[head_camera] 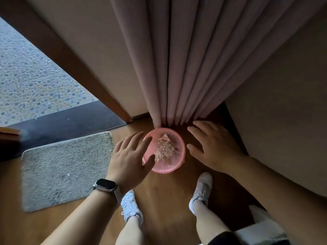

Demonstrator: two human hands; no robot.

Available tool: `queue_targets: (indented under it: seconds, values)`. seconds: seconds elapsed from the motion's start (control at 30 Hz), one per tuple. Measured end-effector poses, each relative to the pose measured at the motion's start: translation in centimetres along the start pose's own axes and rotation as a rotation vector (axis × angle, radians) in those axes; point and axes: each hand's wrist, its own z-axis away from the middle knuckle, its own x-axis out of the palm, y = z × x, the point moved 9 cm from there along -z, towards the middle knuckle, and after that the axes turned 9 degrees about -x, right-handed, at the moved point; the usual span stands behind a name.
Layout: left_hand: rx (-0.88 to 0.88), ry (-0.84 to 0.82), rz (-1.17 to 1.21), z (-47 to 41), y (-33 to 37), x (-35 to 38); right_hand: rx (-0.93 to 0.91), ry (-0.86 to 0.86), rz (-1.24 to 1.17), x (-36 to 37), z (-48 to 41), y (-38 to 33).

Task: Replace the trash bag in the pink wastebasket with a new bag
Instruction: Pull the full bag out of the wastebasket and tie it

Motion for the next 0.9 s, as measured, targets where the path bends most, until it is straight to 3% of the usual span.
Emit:
queue_targets:
  seconds: [0.33,0.63,0.9]
  values:
    - [-0.093,-0.067,-0.018,2.8,-8.2,22.3,0.043,-0.089,-0.001,23.0,2.1,1.8]
    - [-0.038,0.090,-0.083,10.6,-7.1,23.8,-0.018,-0.034,0.099,25.4,9.0,-0.9]
    - [-0.201,-0.072,-0.046,10.0,-11.6,28.6,0.061,-0.128,0.061,29.8,9.2,1.0]
